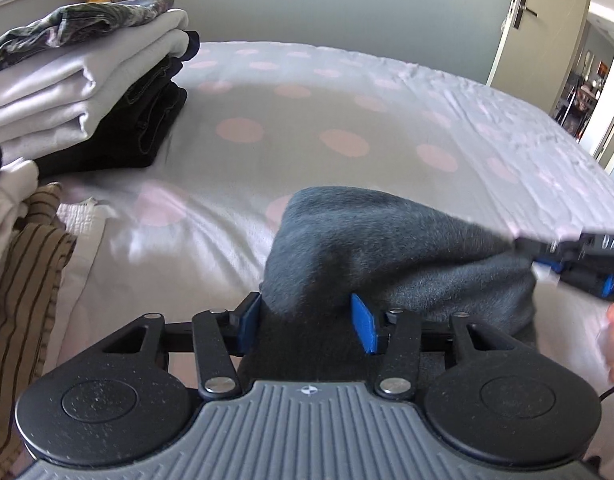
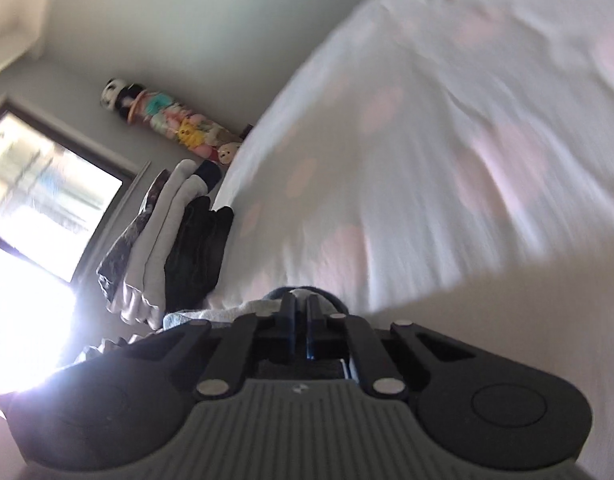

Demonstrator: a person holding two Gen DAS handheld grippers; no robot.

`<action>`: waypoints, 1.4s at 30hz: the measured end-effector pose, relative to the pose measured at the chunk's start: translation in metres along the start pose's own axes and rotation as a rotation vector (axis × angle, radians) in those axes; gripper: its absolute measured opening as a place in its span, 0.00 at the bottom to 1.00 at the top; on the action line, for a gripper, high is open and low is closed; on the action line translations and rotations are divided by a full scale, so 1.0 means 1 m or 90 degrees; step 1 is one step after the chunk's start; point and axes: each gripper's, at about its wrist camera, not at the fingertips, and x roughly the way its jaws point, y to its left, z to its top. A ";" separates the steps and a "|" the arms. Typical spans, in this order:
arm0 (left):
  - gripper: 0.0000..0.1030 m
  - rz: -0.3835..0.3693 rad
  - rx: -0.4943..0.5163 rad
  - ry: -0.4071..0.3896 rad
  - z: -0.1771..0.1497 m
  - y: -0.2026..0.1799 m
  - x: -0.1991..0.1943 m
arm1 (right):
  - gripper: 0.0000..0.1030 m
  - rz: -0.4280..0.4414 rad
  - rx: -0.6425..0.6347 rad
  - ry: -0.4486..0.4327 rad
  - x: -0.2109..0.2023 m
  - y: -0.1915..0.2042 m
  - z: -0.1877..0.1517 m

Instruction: Fold clothes

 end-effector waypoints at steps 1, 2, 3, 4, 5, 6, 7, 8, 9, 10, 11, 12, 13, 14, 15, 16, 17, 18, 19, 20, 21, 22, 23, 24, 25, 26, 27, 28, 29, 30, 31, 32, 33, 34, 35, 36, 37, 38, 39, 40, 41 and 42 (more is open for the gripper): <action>0.54 -0.001 -0.005 0.006 0.001 0.002 0.005 | 0.05 -0.013 -0.023 -0.004 0.006 0.005 0.004; 0.53 -0.002 -0.010 0.012 0.002 0.003 0.009 | 0.05 -0.027 -0.047 -0.007 0.013 0.009 0.008; 0.53 -0.005 -0.017 0.018 0.003 0.006 0.014 | 0.05 -0.039 -0.065 -0.009 0.020 0.011 0.010; 0.53 -0.010 -0.026 0.025 0.003 0.009 0.019 | 0.05 -0.050 -0.079 -0.008 0.027 0.011 0.010; 0.54 -0.014 -0.033 0.032 0.003 0.012 0.024 | 0.05 -0.058 -0.082 -0.005 0.035 0.008 0.010; 0.55 -0.018 -0.040 0.038 0.003 0.015 0.029 | 0.05 -0.064 -0.076 0.000 0.044 0.003 0.010; 0.57 -0.022 -0.046 0.045 0.003 0.017 0.034 | 0.05 -0.068 -0.068 0.005 0.051 -0.003 0.009; 0.59 -0.025 -0.052 0.052 0.003 0.020 0.039 | 0.04 -0.070 -0.056 0.013 0.056 -0.010 0.007; 0.60 -0.029 -0.060 0.058 0.003 0.022 0.043 | 0.04 -0.072 -0.047 0.023 0.061 -0.016 0.005; 0.64 -0.031 -0.068 0.060 0.003 0.024 0.045 | 0.04 -0.074 -0.044 0.028 0.065 -0.018 0.004; 0.68 -0.032 -0.072 0.061 0.002 0.026 0.045 | 0.04 -0.075 -0.044 0.029 0.067 -0.020 0.003; 0.69 -0.033 -0.077 0.061 0.002 0.028 0.046 | 0.05 -0.075 -0.044 0.030 0.069 -0.021 0.001; 0.70 -0.034 -0.078 0.060 0.001 0.029 0.045 | 0.05 -0.075 -0.042 0.030 0.068 -0.021 0.002; 0.70 -0.035 -0.072 0.052 0.001 0.029 0.040 | 0.05 -0.074 -0.039 0.030 0.065 -0.019 0.004; 0.70 -0.035 -0.062 0.040 0.000 0.028 0.033 | 0.06 -0.072 -0.036 0.030 0.062 -0.018 0.005; 0.69 -0.034 -0.053 0.026 -0.001 0.027 0.025 | 0.11 -0.071 -0.032 0.029 0.059 -0.016 0.007; 0.70 -0.032 -0.046 0.009 -0.003 0.028 0.015 | 0.14 -0.069 -0.035 0.026 0.053 -0.013 0.009; 0.70 -0.032 -0.044 -0.007 -0.005 0.029 0.004 | 0.15 -0.066 -0.043 0.020 0.045 -0.008 0.010; 0.70 -0.036 -0.051 -0.020 -0.008 0.032 -0.005 | 0.23 -0.062 -0.050 0.014 0.037 -0.003 0.012; 0.73 -0.040 -0.065 -0.031 -0.011 0.037 -0.011 | 0.34 -0.062 -0.056 0.010 0.029 0.002 0.013; 0.74 -0.045 -0.079 -0.041 -0.014 0.043 -0.018 | 0.37 -0.064 -0.061 0.007 0.021 0.007 0.013; 0.78 -0.049 -0.093 -0.052 -0.018 0.048 -0.024 | 0.38 -0.064 -0.062 0.006 0.013 0.011 0.011; 0.80 -0.055 -0.111 -0.060 -0.021 0.054 -0.028 | 0.40 -0.061 -0.062 0.008 0.005 0.015 0.008; 0.80 -0.063 -0.136 -0.062 -0.026 0.062 -0.028 | 0.43 -0.059 -0.061 0.010 -0.003 0.018 0.005; 0.80 -0.075 -0.160 -0.059 -0.030 0.069 -0.027 | 0.49 -0.061 -0.058 0.014 -0.010 0.021 0.001; 0.80 -0.089 -0.183 -0.055 -0.033 0.077 -0.024 | 0.52 -0.066 -0.054 0.020 -0.015 0.023 -0.005; 0.80 -0.105 -0.203 -0.051 -0.036 0.085 -0.021 | 0.54 -0.071 -0.050 0.027 -0.021 0.025 -0.010; 0.80 -0.124 -0.218 -0.045 -0.038 0.091 -0.017 | 0.58 -0.077 -0.045 0.031 -0.025 0.027 -0.015; 0.80 -0.141 -0.230 -0.036 -0.040 0.096 -0.011 | 0.61 -0.083 -0.040 0.033 -0.027 0.029 -0.019; 0.80 -0.154 -0.235 -0.025 -0.041 0.100 -0.006 | 0.62 -0.089 -0.037 0.034 -0.027 0.030 -0.023; 0.80 -0.163 -0.237 -0.016 -0.041 0.103 -0.001 | 0.64 -0.095 -0.033 0.035 -0.028 0.032 -0.027; 0.80 -0.172 -0.237 -0.008 -0.040 0.104 0.004 | 0.66 -0.101 -0.030 0.037 -0.028 0.034 -0.031; 0.81 -0.182 -0.235 0.000 -0.040 0.106 0.009 | 0.66 -0.107 -0.026 0.038 -0.028 0.036 -0.036; 0.81 -0.195 -0.232 0.010 -0.039 0.107 0.015 | 0.66 -0.112 -0.026 0.039 -0.027 0.037 -0.039; 0.81 -0.206 -0.232 0.017 -0.040 0.108 0.019 | 0.66 -0.116 -0.028 0.041 -0.025 0.039 -0.041; 0.81 -0.216 -0.235 0.023 -0.041 0.109 0.023 | 0.66 -0.119 -0.030 0.043 -0.022 0.040 -0.044; 0.80 -0.227 -0.240 0.031 -0.043 0.110 0.028 | 0.66 -0.123 -0.032 0.046 -0.020 0.041 -0.046; 0.80 -0.237 -0.246 0.039 -0.044 0.111 0.033 | 0.66 -0.129 -0.035 0.050 -0.017 0.041 -0.049; 0.80 -0.245 -0.251 0.044 -0.046 0.111 0.038 | 0.66 -0.137 -0.040 0.057 -0.014 0.039 -0.051; 0.79 -0.252 -0.254 0.048 -0.046 0.111 0.041 | 0.66 -0.145 -0.044 0.064 -0.010 0.037 -0.053; 0.78 -0.258 -0.255 0.049 -0.046 0.111 0.043 | 0.66 -0.152 -0.043 0.072 -0.007 0.033 -0.054; 0.77 -0.262 -0.255 0.051 -0.046 0.110 0.044 | 0.66 -0.159 -0.037 0.080 -0.003 0.029 -0.056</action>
